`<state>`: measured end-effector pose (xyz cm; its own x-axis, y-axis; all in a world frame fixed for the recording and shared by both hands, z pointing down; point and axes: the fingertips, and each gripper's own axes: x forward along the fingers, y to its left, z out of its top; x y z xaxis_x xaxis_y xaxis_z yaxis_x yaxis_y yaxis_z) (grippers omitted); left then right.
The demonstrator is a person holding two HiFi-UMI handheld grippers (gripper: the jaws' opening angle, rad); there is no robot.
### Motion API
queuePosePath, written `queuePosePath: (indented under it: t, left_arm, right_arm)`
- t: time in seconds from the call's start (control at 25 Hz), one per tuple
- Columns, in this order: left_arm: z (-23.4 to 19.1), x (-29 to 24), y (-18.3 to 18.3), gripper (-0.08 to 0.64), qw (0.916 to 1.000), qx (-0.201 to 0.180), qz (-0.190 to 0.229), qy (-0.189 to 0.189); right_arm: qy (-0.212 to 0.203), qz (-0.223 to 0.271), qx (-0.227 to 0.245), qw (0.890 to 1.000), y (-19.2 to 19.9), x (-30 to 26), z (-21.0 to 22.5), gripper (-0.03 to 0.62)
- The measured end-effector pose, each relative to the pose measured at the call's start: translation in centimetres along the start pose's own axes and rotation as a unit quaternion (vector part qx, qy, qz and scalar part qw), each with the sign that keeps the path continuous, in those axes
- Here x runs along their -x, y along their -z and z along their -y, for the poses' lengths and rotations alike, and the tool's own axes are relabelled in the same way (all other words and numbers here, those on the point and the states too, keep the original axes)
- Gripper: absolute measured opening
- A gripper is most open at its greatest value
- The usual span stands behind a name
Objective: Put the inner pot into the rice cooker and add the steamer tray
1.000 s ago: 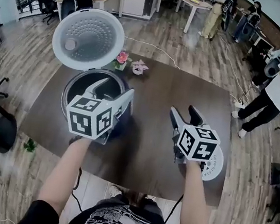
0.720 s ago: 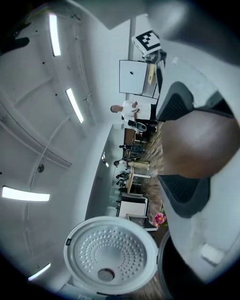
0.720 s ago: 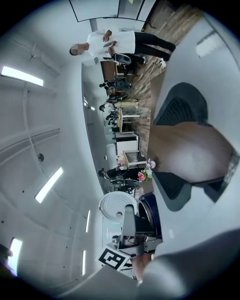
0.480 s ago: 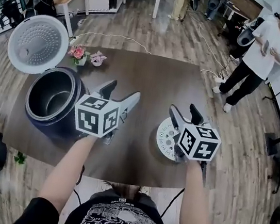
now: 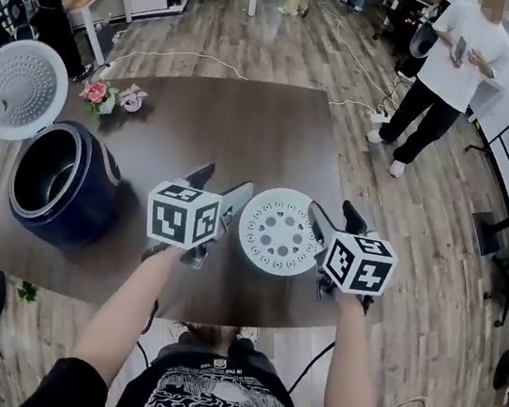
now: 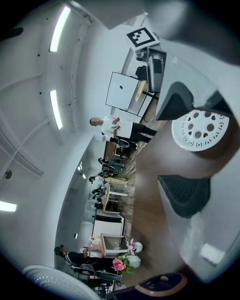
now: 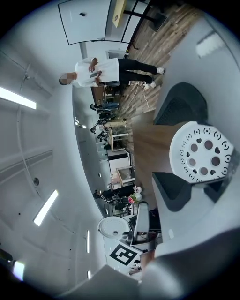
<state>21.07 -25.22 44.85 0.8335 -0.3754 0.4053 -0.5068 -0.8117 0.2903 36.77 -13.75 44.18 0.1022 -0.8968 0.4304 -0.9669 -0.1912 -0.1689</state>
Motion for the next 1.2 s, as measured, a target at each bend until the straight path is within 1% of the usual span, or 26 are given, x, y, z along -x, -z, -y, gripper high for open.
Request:
queuePosePath:
  t: [0.2, 0.32, 0.4, 0.48, 0.6, 0.76, 1.0, 1.08, 1.16, 1.2]
  left_arm:
    - [1.0, -2.9, 4.7, 0.367, 0.998, 0.035, -0.053, -0.003]
    - [1.1, -4.0, 7.6, 0.367, 0.9947, 0.059, -0.083, -0.014]
    - [1.1, -4.5, 9.4, 0.366, 0.9921, 0.073, -0.099, -0.024]
    - [0.9, -4.9, 10.9, 0.351, 0.9897, 0.085, -0.11, -0.034]
    - [1.2, -5.3, 12.4, 0.331, 0.9868, 0.105, -0.118, -0.036]
    - [1.1, -5.5, 14.4, 0.285, 0.9813, 0.139, -0.127, -0.041]
    - [1.3, -5.6, 15.6, 0.19, 0.9772, 0.167, -0.124, -0.043]
    - [1.4, -5.5, 15.9, 0.141, 0.9759, 0.175, -0.123, -0.044]
    - [1.3, -5.4, 15.9, 0.098, 0.9755, 0.179, -0.119, -0.047]
    - [1.2, -5.3, 15.9, 0.098, 0.9753, 0.18, -0.118, -0.048]
  right_arm:
    - [-0.006, -0.038, -0.024, 0.999, 3.8, -0.5, 3.1, 0.314]
    - [-0.017, -0.063, -0.037, 0.997, 6.1, -1.0, 4.3, 0.312]
    - [-0.022, -0.078, -0.047, 0.996, 7.6, -1.4, 5.1, 0.289]
    - [-0.027, -0.092, -0.055, 0.994, 9.0, -1.8, 5.6, 0.287]
    - [-0.035, -0.113, -0.058, 0.991, 10.8, -2.3, 6.1, 0.276]
    - [-0.046, -0.135, -0.064, 0.988, 12.7, -3.0, 6.1, 0.259]
    - [-0.059, -0.155, -0.076, 0.983, 14.1, -3.6, 6.2, 0.209]
    - [-0.058, -0.16, -0.075, 0.983, 14.4, -3.7, 6.3, 0.176]
    - [-0.05, -0.163, -0.073, 0.983, 14.5, -3.9, 6.4, 0.119]
    - [-0.047, -0.166, -0.073, 0.982, 14.5, -4.1, 6.4, 0.096]
